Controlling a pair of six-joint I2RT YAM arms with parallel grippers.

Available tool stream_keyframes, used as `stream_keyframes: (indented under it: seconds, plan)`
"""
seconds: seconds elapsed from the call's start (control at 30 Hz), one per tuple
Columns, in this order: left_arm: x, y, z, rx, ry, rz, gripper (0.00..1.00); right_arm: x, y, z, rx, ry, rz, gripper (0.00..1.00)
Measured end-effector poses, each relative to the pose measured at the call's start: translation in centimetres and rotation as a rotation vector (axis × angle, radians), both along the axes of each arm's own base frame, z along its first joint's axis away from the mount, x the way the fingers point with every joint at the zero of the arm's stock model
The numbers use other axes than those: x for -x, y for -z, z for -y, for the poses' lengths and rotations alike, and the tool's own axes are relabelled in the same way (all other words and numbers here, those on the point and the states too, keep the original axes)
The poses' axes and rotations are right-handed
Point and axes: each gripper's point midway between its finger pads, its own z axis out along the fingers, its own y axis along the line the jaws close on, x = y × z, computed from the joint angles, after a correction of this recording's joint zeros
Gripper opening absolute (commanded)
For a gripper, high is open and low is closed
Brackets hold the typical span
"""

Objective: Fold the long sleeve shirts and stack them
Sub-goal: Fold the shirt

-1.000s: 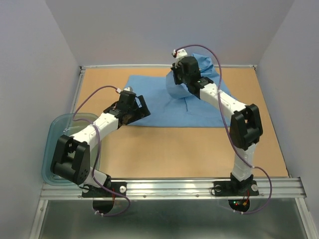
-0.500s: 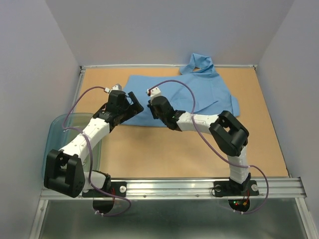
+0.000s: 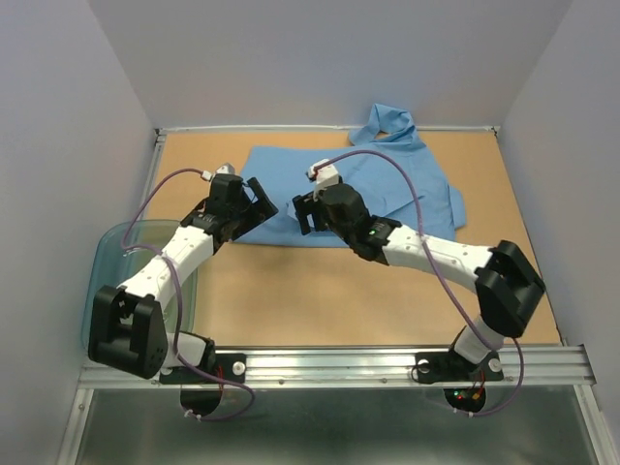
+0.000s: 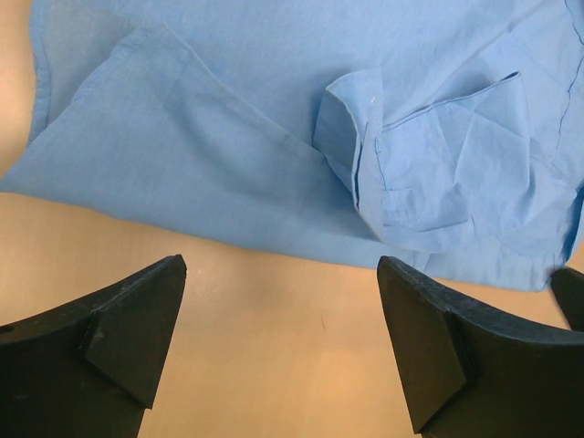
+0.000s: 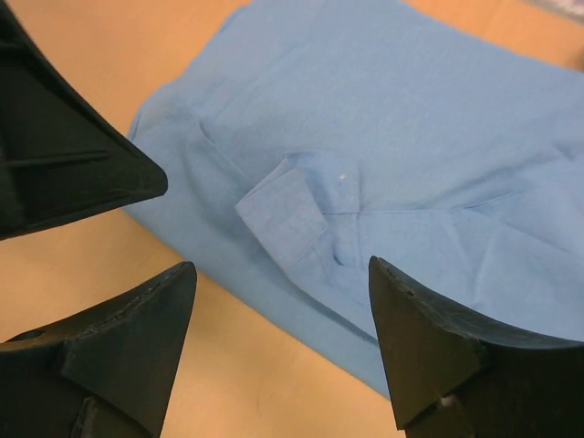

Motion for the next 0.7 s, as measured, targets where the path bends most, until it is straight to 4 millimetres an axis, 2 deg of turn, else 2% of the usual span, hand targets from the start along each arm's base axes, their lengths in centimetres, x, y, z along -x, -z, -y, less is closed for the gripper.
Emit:
stream_keyframes:
  seconds: [0.1, 0.17, 0.23, 0.27, 0.3, 0.43, 0.53, 0.63, 0.7]
  plan:
    - [-0.9, 0.4, 0.7, 0.012, 0.009, -0.024, 0.96, 0.2, -3.0, 2.5, -0.046, 0.054, 0.035, 0.82]
    - [-2.0, 0.4, 1.6, 0.028, 0.019, -0.034, 0.95, -0.3, -3.8, 5.2, -0.071, 0.127, 0.031, 0.91]
    - [-2.9, 0.4, 2.5, 0.045, 0.032, -0.041, 0.95, -0.9, -3.3, 8.3, -0.088, 0.208, 0.006, 0.95]
    - [-3.2, 0.3, 3.0, 0.056, 0.041, -0.046, 0.94, -0.8, -2.8, 9.7, -0.091, 0.244, -0.012, 1.00]
    - [-3.7, 0.3, 3.5, 0.062, 0.046, -0.047, 0.94, -0.8, -2.0, 11.4, -0.092, 0.290, -0.036, 1.00]
    - [-5.4, 0.9, 5.4, 0.085, 0.068, -0.067, 0.91, -0.1, 0.4, 15.8, -0.105, 0.419, -0.110, 1.00]
    - [-6.4, 2.2, 6.5, 0.082, 0.082, -0.097, 0.87, 0.7, 1.4, 17.6, -0.126, 0.474, -0.146, 1.00]
    - [-6.9, 3.4, 7.2, 0.070, 0.090, -0.123, 0.77, 0.9, 1.9, 18.9, -0.156, 0.520, -0.165, 1.00]
    - [-7.0, 4.3, 7.6, 0.062, 0.097, -0.144, 0.67, 0.7, 2.1, 19.8, -0.172, 0.550, -0.174, 1.00]
